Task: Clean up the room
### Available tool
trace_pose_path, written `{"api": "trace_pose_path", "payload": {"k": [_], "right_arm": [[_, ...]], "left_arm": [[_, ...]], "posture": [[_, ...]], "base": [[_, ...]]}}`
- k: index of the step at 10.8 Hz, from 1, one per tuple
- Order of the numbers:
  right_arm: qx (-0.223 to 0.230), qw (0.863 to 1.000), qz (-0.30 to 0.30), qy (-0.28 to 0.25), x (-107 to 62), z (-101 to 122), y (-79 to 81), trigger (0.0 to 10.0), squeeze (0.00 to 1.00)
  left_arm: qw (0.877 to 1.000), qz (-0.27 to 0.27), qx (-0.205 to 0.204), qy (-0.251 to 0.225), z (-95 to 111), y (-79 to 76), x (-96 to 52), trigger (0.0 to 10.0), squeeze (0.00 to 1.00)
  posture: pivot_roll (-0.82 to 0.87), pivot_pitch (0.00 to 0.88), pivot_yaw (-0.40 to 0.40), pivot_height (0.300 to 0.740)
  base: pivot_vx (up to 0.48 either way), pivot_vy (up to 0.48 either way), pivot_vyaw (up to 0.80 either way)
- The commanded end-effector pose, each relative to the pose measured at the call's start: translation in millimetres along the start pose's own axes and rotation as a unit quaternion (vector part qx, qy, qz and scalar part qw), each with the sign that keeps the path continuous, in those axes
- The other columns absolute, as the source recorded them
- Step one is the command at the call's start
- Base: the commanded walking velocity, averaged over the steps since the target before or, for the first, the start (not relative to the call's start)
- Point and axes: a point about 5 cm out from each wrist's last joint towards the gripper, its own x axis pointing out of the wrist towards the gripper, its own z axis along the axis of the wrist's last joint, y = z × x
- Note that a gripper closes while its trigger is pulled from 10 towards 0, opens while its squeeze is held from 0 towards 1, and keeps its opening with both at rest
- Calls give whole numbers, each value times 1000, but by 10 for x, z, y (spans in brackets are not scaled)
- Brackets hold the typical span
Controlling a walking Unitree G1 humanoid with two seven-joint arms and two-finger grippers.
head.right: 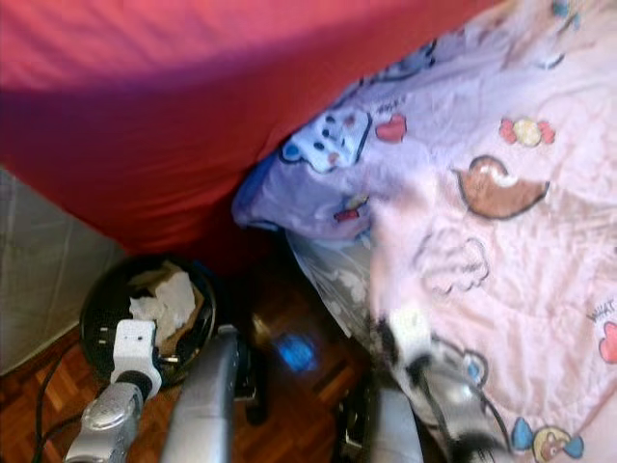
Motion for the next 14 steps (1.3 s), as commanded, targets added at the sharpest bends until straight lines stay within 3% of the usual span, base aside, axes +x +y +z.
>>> {"api": "trace_pose_path", "payload": {"k": [1, 2, 3, 4, 5, 6, 7, 8, 9, 10, 12, 14], "right_arm": [[-23, 990, 81, 109, -183, -440, 193, 0, 0], [-64, 965, 134, 217, -411, -816, 314, 0, 0], [-67, 961, 140, 230, -446, -862, 325, 0, 0], [-92, 935, 149, 309, -666, -1118, 343, 0, 0], [-98, 936, 109, 321, -678, -1142, 294, 0, 0], [-78, 948, 45, 304, -613, -1086, 231, 10000, 0], [-32, 965, -26, 259, -506, -970, 171, 10000, 0], [77, 972, -99, 198, -396, -840, 122, 10000, 0], [146, 968, -134, 151, -318, -736, 95, 10000, 647], [169, 967, -162, 103, -253, -610, 47, 10000, 1000], [220, 960, -174, 25, -147, -410, 17, 10000, 1000], [206, 968, -140, 20, -104, -385, 108, 10000, 1000]], "left_arm": [[999, 10, 3, 43, -214, 59, -92, 10000, 0], [998, 10, 4, 54, -243, 63, -86, 10000, 0], [998, 10, 4, 55, -247, 65, -85, 10000, 0], [998, 10, 5, 64, -289, 72, -98, 10000, 0], [997, 11, 7, 73, -329, 73, -112, 10000, 0], [997, 11, 8, 77, -347, 70, -119, 10000, 0], [997, 12, 8, 80, -364, 64, -125, 10000, 0], [996, 13, 7, 83, -381, 62, -135, 10000, 0], [996, 16, 7, 85, -397, 72, -145, 10000, 0], [996, 18, 7, 86, -404, 87, -151, 10000, 0], [996, 19, 8, 86, -401, 100, -148, 10000, 0], [996, 18, 8, 89, -407, 97, -147, 10000, 0]], "posture": [[184, 286, -10, 640], [181, 277, -7, 640], [180, 276, -7, 640], [174, 270, -5, 640], [173, 268, -5, 640], [172, 268, -6, 640], [176, 269, -8, 640], [180, 266, -9, 640], [184, 266, -9, 640], [186, 264, -8, 640], [185, 263, -7, 640], [183, 257, -7, 640]], "base": [[0, 0, 0], [0, 0, 0], [0, 0, 0], [0, 0, 0], [0, 0, 0], [0, 0, 0], [0, 0, 0], [0, 0, 0], [0, 0, 0], [0, 0, 0], [0, 0, 0], [0, 0, 0]]}}
